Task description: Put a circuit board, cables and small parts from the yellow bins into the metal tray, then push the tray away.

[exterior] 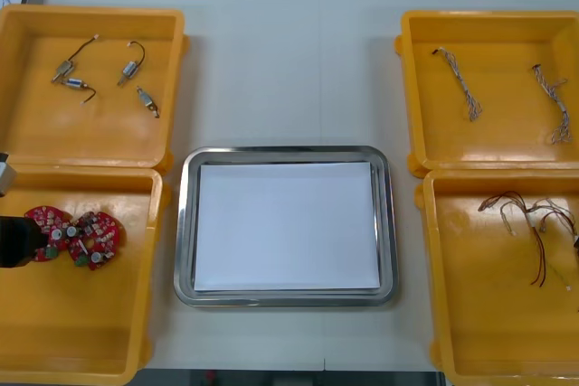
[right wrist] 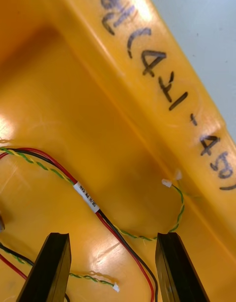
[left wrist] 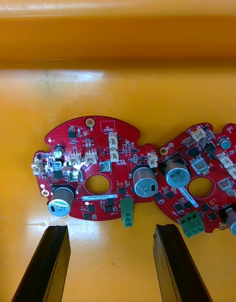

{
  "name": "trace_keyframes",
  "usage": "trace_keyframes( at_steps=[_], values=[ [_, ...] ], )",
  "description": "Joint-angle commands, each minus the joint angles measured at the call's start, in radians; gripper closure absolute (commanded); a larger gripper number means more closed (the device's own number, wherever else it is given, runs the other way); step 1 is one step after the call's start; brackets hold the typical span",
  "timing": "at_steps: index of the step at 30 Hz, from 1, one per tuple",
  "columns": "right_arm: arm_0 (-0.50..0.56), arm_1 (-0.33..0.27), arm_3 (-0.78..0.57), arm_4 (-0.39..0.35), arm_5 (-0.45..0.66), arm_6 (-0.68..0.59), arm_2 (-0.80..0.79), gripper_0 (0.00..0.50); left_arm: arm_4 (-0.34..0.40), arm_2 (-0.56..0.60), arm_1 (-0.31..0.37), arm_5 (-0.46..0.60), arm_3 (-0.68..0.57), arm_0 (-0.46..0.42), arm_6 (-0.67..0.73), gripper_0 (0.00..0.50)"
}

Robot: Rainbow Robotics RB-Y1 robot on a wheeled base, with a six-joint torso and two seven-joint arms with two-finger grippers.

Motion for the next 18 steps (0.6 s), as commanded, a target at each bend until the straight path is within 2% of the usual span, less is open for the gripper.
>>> trace_keyframes(
  at_steps=[1,6,18],
  values=[
    [0.021,0.013,0.004,0.005,-0.011,-0.037,0.004,0.0,-0.046,-0.038,-0.014,-0.04,-0.014,0.042,-0.125,0.0],
    [0.016,0.031,0.03,0.005,-0.029,-0.029,0.006,0.0,-0.095,-0.058,-0.024,-0.049,-0.015,0.042,-0.128,0.0],
    [0.012,0.051,0.05,0.008,-0.049,-0.028,0.027,0.0,-0.133,-0.088,-0.039,-0.052,-0.018,0.044,-0.139,0.0]
  ],
)
